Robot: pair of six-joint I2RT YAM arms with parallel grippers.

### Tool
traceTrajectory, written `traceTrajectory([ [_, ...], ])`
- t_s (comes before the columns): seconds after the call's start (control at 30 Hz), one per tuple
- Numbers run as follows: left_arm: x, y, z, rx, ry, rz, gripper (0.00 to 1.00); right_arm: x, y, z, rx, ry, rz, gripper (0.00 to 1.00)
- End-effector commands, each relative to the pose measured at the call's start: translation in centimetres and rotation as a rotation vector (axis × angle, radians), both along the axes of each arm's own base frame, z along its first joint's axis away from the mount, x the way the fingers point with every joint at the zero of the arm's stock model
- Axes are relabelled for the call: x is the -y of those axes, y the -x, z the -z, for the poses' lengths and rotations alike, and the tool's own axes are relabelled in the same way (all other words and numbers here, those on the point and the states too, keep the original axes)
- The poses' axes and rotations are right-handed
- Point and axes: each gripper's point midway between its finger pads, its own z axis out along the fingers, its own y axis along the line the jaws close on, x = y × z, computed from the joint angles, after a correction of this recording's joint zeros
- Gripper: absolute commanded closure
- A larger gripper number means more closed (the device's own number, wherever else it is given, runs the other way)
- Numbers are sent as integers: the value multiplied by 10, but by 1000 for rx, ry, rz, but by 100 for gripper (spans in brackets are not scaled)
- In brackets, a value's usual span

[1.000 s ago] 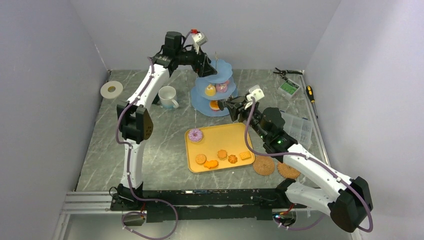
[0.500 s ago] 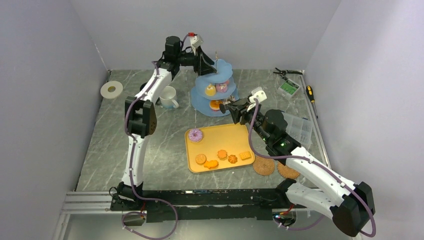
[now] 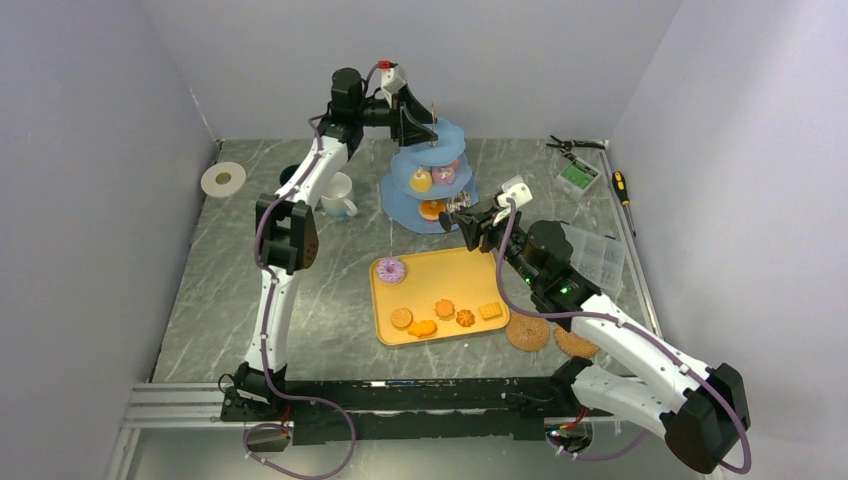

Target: Serve the afternoon tea

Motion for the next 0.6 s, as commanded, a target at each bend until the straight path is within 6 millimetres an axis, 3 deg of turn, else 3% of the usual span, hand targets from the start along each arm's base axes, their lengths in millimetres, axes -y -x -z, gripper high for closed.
traceTrajectory([
  [0.0,6,10,-13,76,25,75,38,2,1,-22,44,-60,8,46],
  [0.33,11,8,-5,75,30,78,62,4,2,-27,51,-63,11,47],
  [0.4,11,6,-5,78,33,65,73,5,3,-27,49,-63,13,47],
  [0.47,12,3,-8,87,39,37,94,5,4,-27,47,-64,13,48],
  [0.57,14,-3,-16,110,51,-16,97,6,3,-24,46,-62,19,48],
])
